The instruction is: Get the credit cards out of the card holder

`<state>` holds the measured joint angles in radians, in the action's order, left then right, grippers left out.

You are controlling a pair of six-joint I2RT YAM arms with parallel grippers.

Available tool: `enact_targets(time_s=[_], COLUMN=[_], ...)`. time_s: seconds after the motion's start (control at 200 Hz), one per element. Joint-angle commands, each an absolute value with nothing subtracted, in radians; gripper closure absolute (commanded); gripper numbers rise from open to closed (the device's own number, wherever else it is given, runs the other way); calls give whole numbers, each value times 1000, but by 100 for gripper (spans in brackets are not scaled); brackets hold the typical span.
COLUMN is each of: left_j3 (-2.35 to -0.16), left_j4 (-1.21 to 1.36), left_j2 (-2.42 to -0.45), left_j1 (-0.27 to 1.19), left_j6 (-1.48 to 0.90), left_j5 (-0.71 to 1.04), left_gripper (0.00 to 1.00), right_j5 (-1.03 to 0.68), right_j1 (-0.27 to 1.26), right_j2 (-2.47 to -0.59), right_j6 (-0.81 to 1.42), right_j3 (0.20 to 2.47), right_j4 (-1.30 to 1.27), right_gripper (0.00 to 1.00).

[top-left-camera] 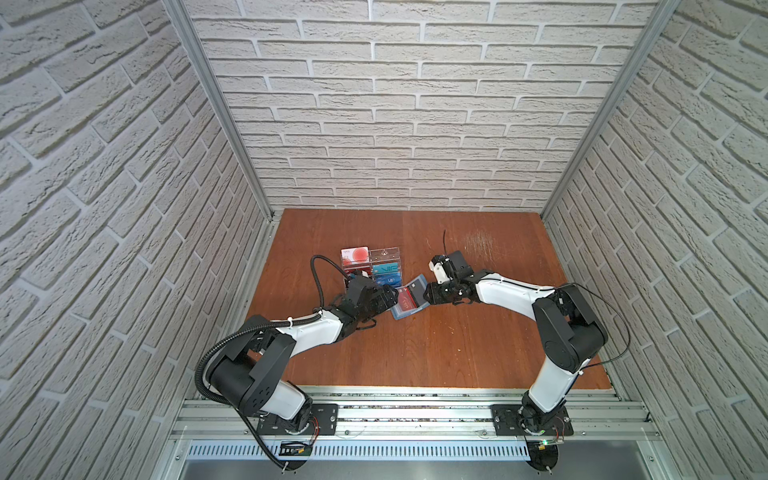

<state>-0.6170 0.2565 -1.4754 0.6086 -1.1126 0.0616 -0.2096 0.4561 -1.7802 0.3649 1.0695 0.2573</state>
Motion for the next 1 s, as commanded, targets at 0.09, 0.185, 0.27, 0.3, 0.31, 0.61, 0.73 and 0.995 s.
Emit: enact_targets(time_s=[0.09,0.185,0.27,0.3,0.31,0.61,0.73,0.995], left_j3=[-690,-723,-739,-743,-745,-776,-770,-609], left_j4=[148,89,45,21,13,-95,-131,103], left_j2=[-1431,-1428,-1418,-1413,-1412,-1359,-1336,-1227], left_j1=[633,642,652,655,655,643,592,445], left_j6=[-1008,-949,-893,-880,-876,-770,-830,-878], left_j5=[-9,-45,-91,-117,-126,-297,-298,-9], left_gripper=[2,2,2,2,2,2,2,2], right_j5=[-335,-356,-369,-375,-378,-417,-421,-450], right_j1=[458,459,458,458,458,472,481,521], right_j2=[-1781,-1765,-1754,-1752,-1751,-1744,-1738,-1713], right_j6=[381,382,382,382,382,378,368,331], right_j3=[1059,1048,1038,1036,1035,1023,1021,1016], right_j4=[162,140,124,119,117,73,65,34], right_gripper=[65,68,71,72,73,80,82,83])
